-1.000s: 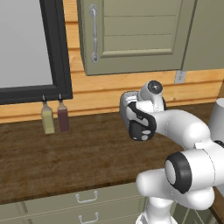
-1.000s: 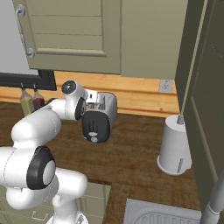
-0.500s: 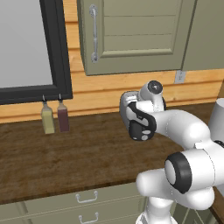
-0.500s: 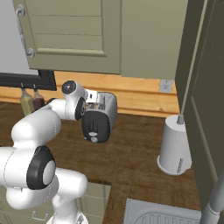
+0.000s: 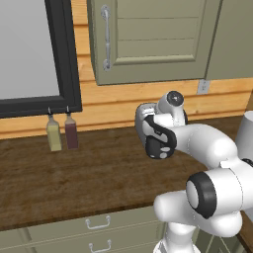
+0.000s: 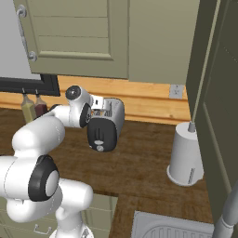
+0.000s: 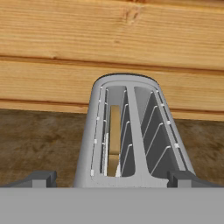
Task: Start the toaster. Once the lever pops up, take the bread to the plate on the dining counter.
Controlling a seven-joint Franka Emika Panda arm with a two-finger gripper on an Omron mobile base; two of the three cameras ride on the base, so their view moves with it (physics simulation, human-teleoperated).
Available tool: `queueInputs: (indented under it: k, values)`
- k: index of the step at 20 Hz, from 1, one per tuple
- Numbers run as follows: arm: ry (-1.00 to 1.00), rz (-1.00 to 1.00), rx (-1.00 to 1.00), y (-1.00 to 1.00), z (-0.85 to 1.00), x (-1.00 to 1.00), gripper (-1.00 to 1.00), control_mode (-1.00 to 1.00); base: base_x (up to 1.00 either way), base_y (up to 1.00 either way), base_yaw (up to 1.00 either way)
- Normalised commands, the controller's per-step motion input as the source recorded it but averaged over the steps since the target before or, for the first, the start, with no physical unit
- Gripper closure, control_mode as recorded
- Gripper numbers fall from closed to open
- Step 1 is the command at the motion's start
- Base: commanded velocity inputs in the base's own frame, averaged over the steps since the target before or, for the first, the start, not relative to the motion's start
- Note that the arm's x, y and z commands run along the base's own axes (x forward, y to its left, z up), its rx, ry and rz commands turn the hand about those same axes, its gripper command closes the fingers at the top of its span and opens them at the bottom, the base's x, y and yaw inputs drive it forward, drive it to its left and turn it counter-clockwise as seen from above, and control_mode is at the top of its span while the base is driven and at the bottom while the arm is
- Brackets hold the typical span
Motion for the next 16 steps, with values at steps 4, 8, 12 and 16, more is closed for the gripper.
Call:
queueInputs:
  k: [4, 8, 12, 16]
  values:
    - [0.0, 0.0, 0.0, 0.0, 0.0, 0.0, -1.0, -1.0, 0.0, 0.0, 0.0]
    - [0.0, 0.0, 0.0, 0.0, 0.0, 0.0, -1.0, -1.0, 0.0, 0.0, 0.0]
    - [0.0, 0.0, 0.0, 0.0, 0.0, 0.0, -1.0, -1.0, 0.0, 0.0, 0.0]
    - [0.0, 0.0, 0.0, 0.0, 0.0, 0.0, -1.0, -1.0, 0.0, 0.0, 0.0]
